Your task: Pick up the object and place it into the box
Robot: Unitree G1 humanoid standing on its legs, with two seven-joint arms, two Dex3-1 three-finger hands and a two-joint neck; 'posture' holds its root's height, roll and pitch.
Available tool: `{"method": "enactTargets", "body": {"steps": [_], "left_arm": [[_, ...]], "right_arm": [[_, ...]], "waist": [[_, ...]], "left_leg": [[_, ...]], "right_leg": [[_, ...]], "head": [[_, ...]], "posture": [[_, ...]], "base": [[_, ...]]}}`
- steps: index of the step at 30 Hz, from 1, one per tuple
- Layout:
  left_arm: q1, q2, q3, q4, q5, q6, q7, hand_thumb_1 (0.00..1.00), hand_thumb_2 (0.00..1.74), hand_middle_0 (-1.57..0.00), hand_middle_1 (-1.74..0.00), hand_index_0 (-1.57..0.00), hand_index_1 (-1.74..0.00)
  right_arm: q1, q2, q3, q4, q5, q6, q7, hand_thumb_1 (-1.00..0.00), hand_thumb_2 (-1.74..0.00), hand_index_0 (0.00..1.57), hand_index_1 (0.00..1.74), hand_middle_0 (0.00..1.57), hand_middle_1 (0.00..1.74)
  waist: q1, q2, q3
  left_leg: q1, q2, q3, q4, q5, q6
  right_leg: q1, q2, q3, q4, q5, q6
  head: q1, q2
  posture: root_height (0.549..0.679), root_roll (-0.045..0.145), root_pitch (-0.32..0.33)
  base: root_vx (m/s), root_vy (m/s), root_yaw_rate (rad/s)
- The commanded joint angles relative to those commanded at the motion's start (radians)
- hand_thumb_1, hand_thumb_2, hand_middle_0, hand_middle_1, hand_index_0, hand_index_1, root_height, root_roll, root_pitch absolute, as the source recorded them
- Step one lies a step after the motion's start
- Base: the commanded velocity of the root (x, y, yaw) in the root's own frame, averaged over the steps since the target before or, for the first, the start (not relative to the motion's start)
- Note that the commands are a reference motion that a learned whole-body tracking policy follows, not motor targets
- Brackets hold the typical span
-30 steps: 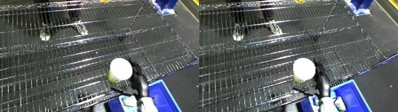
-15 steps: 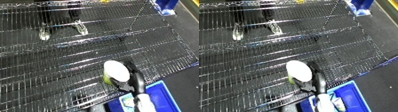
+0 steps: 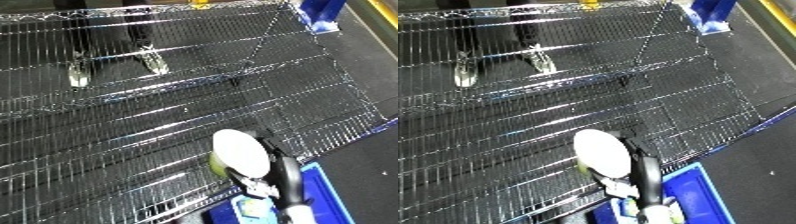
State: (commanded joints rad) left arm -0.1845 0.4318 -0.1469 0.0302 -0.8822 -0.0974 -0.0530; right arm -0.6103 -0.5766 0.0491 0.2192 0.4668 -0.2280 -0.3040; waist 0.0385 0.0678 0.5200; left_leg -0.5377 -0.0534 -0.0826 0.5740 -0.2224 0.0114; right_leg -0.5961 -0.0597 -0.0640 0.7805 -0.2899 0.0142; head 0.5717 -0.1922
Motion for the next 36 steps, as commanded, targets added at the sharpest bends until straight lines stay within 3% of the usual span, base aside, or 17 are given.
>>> {"method": "enactTargets", "body": {"steps": [9,13,18,24,28,36], "left_arm": [[-0.008,-0.02,0.015,0.022,0.09,0.0,0.013,1.0,1.74,-1.57,-1.74,-1.57,-1.74],[-0.01,-0.029,0.025,0.041,0.093,0.007,0.013,1.0,1.74,-1.57,-1.74,-1.57,-1.74],[-0.01,-0.039,0.037,0.058,0.091,-0.003,0.013,1.0,1.74,-1.57,-1.74,-1.57,-1.74],[0.005,-0.059,0.035,0.094,0.074,-0.04,0.009,1.0,1.74,-1.57,-1.74,-1.57,-1.74],[0.022,-0.077,0.036,0.101,0.057,-0.068,0.008,1.0,1.74,-1.57,-1.74,-1.57,-1.74],[0.021,-0.094,0.026,0.125,0.04,-0.101,0.005,1.0,1.74,-1.57,-1.74,-1.57,-1.74]], "right_arm": [[0.177,0.085,-0.062,-0.176,-0.04,-0.04,-0.011,-0.95,-1.65,1.49,1.65,1.49,1.65],[0.231,0.095,-0.085,-0.2,-0.057,-0.04,-0.024,-0.95,-1.65,1.49,1.65,1.49,1.65],[0.275,0.092,-0.122,-0.221,-0.036,-0.033,-0.044,-0.95,-1.65,1.49,1.65,1.49,1.65],[0.336,0.086,-0.175,-0.191,0.01,-0.036,-0.041,-0.95,-1.65,1.49,1.65,1.49,1.65],[0.392,0.075,-0.217,-0.17,0.05,-0.04,-0.038,-0.95,-1.65,1.49,1.65,1.49,1.65],[0.466,0.081,-0.272,-0.099,0.172,-0.078,-0.024,-0.95,-1.65,1.49,1.65,1.49,1.65]], "waist": [[-0.052,-0.032,0.0],[-0.07,-0.043,0.0],[-0.093,-0.049,-0.003],[-0.128,-0.028,-0.02],[-0.155,-0.005,-0.03],[-0.196,0.021,-0.03]], "left_leg": [[0.112,0.02,0.016,-0.03,-0.013,-0.0025],[0.167,0.032,0.023,-0.043,-0.019,-0.0051],[0.234,0.043,0.036,-0.071,-0.022,-0.0106],[0.291,0.052,0.053,-0.108,-0.019,-0.021],[0.315,0.045,0.07,-0.138,-0.012,-0.0238],[0.346,0.039,0.093,-0.163,-0.011,-0.025]], "right_leg": [[0.107,0.0039,0.02,-0.054,0.009,0.0121],[0.162,-0.0003,0.028,-0.079,0.011,0.0173],[0.227,-0.0084,0.037,-0.123,0.019,0.0214],[0.27,-0.0215,0.055,-0.162,0.029,0.0273],[0.279,-0.0238,0.069,-0.178,0.028,0.0287],[0.289,-0.0285,0.085,-0.2,0.036,0.0343]], "head": [[-0.032,-0.054],[-0.014,-0.08],[0.034,-0.156],[0.098,-0.219],[0.136,-0.266],[0.173,-0.319]], "posture": [[0.647,0.043,0.115],[0.65,0.043,0.086],[0.656,0.047,0.055],[0.66,0.054,0.037],[0.661,0.061,0.038],[0.663,0.069,0.036]], "base": [[-0.033,0.048,-0.106],[-0.031,0.032,-0.099],[-0.023,0.061,-0.137],[0.011,0.122,-0.159],[-0.011,0.157,-0.161],[-0.016,0.085,-0.076]]}}
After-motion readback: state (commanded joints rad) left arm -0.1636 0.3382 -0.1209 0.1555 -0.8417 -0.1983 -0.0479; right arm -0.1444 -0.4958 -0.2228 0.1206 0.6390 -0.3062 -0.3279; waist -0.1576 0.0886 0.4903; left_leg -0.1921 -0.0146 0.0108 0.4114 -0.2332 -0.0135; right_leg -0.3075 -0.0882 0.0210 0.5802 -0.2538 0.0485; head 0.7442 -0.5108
